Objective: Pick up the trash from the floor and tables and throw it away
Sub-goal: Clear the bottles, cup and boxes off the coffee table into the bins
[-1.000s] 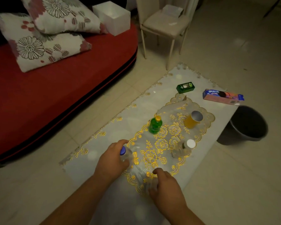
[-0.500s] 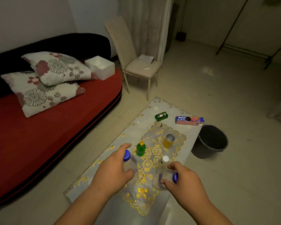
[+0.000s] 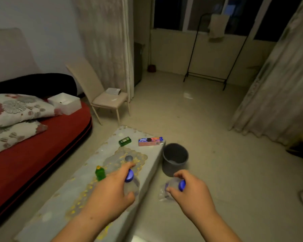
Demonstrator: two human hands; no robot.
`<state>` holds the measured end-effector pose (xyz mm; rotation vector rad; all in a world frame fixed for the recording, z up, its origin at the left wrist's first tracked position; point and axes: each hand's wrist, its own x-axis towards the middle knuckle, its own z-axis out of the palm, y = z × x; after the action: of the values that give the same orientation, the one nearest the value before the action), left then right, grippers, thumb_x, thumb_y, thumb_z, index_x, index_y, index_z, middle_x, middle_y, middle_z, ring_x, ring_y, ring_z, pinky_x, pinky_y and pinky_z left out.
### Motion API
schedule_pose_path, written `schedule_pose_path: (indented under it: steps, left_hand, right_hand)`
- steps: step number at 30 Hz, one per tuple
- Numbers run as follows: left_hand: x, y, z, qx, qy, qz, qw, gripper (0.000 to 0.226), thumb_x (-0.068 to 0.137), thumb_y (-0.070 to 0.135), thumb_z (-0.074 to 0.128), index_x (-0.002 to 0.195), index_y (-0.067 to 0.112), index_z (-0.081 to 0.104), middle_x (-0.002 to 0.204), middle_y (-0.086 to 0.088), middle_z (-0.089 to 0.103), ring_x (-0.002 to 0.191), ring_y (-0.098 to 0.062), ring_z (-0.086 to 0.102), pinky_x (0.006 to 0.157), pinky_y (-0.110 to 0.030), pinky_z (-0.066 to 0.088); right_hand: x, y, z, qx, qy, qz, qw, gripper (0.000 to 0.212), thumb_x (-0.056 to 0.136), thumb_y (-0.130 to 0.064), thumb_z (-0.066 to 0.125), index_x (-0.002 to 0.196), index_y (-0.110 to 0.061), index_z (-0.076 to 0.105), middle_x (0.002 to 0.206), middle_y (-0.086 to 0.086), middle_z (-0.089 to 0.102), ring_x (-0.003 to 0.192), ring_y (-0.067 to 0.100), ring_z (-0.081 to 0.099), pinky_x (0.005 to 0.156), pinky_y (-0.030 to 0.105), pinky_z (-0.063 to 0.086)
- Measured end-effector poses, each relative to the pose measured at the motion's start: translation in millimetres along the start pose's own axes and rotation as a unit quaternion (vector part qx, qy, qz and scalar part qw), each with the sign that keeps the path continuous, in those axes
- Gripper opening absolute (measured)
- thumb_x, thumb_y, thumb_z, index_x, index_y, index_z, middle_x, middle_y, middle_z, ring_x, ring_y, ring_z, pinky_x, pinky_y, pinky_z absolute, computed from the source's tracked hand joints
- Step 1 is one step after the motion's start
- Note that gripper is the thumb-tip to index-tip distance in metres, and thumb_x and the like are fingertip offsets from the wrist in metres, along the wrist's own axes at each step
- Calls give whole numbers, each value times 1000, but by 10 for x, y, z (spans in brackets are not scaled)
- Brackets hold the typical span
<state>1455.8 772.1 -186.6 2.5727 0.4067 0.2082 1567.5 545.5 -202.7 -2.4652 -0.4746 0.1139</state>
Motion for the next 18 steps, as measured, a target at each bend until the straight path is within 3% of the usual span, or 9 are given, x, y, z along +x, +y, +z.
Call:
schedule_pose_path:
  steps: [4, 9, 14, 18]
  left_hand:
    - [-5, 999, 331, 5, 3, 29, 1000, 75, 74, 44, 70, 138, 50, 31, 124, 22, 60, 107, -12, 60, 71, -21, 37]
    - [115, 1840, 700, -8, -15, 40, 999, 75, 73, 40, 70, 137, 51, 31, 129, 20, 57, 111, -12, 59, 78, -25, 45]
    - [349, 2158, 871, -18, -28, 37, 999, 74, 74, 42, 73, 135, 51, 31, 128, 17, 56, 109, -11, 57, 85, -27, 49]
    - [681, 2071, 989, -36, -42, 25, 998, 73, 73, 38, 72, 132, 55, 32, 123, 19, 55, 102, -8, 55, 80, -25, 50]
  right_hand:
    - [-88, 664, -741, 3, 11, -11, 1000, 44, 67, -52, 78, 103, -36, 58, 96, -17, 64, 86, 6, 60, 78, 26, 53]
    - [-204, 1279, -1381, -3, 18, 4, 1000, 45, 69, -52, 80, 103, -37, 57, 93, -15, 63, 84, 7, 59, 73, 20, 49]
    - [-82, 1636, -1585, -1, -2, 28, 1000, 45, 70, -54, 80, 104, -39, 55, 95, -15, 63, 82, 7, 58, 71, 16, 45]
    - [247, 1795, -1528, 0, -14, 42, 999, 45, 70, -55, 80, 103, -40, 54, 96, -14, 63, 83, 8, 59, 73, 19, 49]
